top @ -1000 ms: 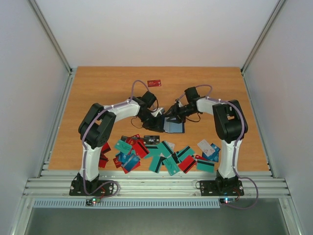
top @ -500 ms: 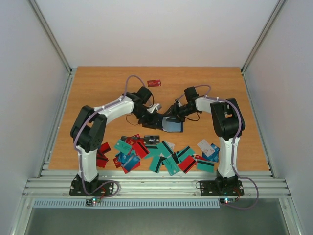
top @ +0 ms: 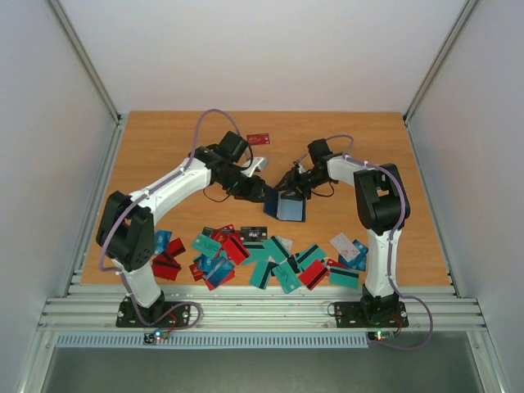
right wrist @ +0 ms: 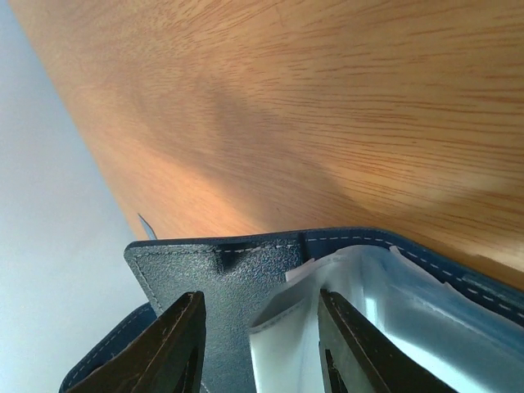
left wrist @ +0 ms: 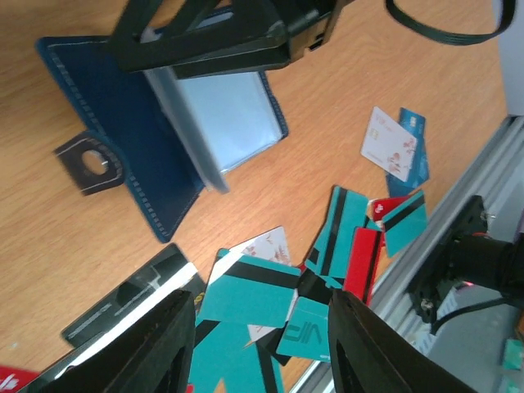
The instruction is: Put the credit cards into the card holder
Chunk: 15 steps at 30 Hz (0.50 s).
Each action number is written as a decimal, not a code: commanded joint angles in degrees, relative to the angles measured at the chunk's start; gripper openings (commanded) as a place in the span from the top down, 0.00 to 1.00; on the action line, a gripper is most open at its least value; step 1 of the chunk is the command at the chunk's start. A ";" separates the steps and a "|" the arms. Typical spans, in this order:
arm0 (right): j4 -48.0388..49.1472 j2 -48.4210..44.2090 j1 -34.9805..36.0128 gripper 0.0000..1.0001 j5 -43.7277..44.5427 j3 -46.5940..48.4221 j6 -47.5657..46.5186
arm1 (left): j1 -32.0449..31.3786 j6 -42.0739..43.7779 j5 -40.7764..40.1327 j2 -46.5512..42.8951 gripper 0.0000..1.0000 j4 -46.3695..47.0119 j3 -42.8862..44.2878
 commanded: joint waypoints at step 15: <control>-6.71 -3.54 0.16 0.60 -0.62 4.29 -2.61 | 0.34 -0.49 -16.07 -15.56 0.51 1.54 -12.97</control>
